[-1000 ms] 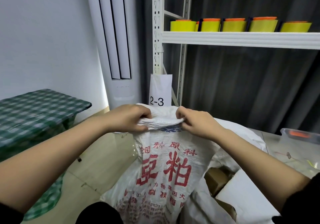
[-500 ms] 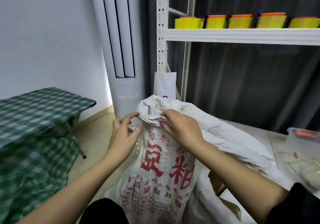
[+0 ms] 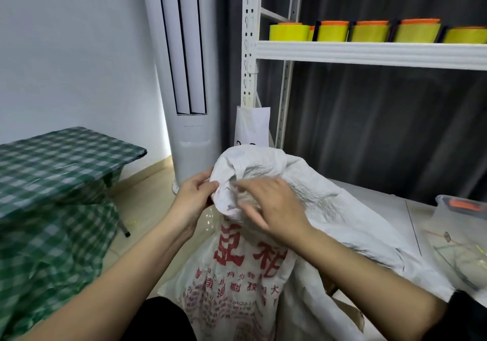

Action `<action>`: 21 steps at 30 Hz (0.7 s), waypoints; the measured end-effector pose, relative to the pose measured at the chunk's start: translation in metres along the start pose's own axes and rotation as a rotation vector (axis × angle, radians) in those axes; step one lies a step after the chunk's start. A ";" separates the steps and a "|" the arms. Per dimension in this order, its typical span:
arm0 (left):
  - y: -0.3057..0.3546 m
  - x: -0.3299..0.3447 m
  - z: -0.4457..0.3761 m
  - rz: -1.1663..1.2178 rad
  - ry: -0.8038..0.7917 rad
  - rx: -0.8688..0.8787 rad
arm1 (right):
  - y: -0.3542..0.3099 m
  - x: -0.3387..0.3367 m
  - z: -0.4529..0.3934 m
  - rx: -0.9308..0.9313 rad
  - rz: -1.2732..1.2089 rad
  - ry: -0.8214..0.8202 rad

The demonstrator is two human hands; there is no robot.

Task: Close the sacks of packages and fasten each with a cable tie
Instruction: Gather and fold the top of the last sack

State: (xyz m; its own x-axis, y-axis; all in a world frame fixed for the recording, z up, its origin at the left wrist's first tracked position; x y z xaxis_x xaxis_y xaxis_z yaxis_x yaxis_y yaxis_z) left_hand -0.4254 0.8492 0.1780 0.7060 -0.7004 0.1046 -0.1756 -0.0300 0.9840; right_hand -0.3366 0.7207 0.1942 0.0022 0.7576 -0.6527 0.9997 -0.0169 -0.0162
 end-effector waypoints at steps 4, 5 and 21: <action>0.005 0.008 0.013 -0.062 -0.092 0.060 | 0.023 0.003 -0.031 0.046 0.107 -0.115; 0.004 0.007 0.016 -0.058 -0.118 0.064 | 0.028 0.008 -0.035 0.051 0.088 -0.196; 0.001 -0.007 0.045 -1.101 0.098 0.688 | 0.020 0.029 -0.032 0.557 -1.089 -0.524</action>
State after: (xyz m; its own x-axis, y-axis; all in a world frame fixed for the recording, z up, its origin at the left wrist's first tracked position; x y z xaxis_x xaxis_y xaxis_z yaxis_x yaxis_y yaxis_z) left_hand -0.4618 0.8219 0.1718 0.7452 -0.0201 -0.6665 0.2314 -0.9297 0.2867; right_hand -0.3158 0.7629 0.1990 -0.9224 0.2178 -0.3190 0.3419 0.0757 -0.9367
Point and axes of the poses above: each hand's wrist, its own z-axis away from the middle knuckle, its own x-axis out of the palm, y = z × x, the point moved 5 cm from there along -z, towards the middle knuckle, and after that the axes turned 4 degrees about x, right-handed, at the moved point
